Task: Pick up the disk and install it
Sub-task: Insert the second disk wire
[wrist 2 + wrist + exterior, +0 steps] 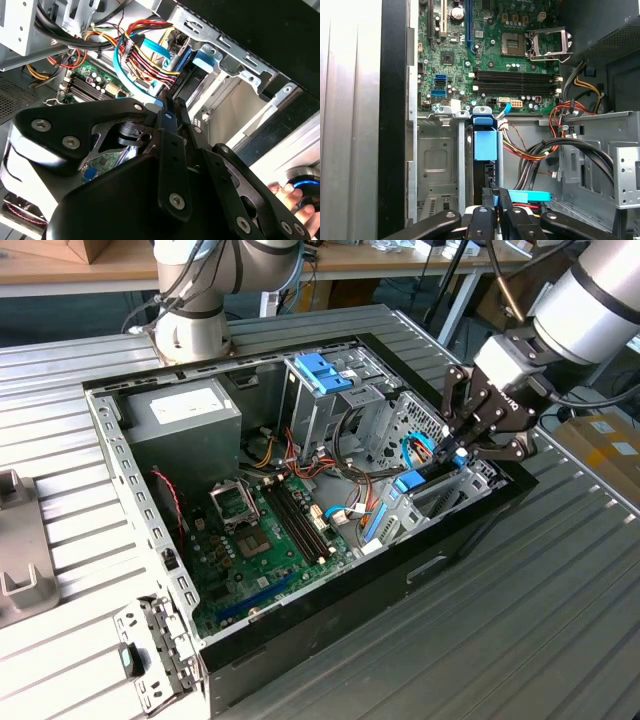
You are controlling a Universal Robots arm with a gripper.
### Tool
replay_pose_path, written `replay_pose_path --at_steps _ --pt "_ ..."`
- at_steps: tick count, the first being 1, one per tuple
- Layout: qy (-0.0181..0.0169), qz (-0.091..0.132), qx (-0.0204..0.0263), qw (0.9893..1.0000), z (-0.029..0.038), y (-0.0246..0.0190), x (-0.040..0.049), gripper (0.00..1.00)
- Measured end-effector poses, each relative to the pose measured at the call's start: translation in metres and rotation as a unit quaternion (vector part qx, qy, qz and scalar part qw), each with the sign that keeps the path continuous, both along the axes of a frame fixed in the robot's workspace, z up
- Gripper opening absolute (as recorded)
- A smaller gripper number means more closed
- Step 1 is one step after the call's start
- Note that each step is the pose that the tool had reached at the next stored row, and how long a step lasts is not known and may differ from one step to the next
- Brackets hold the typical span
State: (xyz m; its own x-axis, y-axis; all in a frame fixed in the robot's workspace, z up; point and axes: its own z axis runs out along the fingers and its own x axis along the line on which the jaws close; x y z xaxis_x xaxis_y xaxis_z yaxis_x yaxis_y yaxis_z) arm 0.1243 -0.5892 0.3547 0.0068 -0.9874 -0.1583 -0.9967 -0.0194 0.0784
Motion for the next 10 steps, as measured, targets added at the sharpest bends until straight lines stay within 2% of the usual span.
replay_pose_path --at_steps 10 --pt "0.0000 0.000 0.0000 1.0000 0.0007 0.0000 0.0000 0.18"
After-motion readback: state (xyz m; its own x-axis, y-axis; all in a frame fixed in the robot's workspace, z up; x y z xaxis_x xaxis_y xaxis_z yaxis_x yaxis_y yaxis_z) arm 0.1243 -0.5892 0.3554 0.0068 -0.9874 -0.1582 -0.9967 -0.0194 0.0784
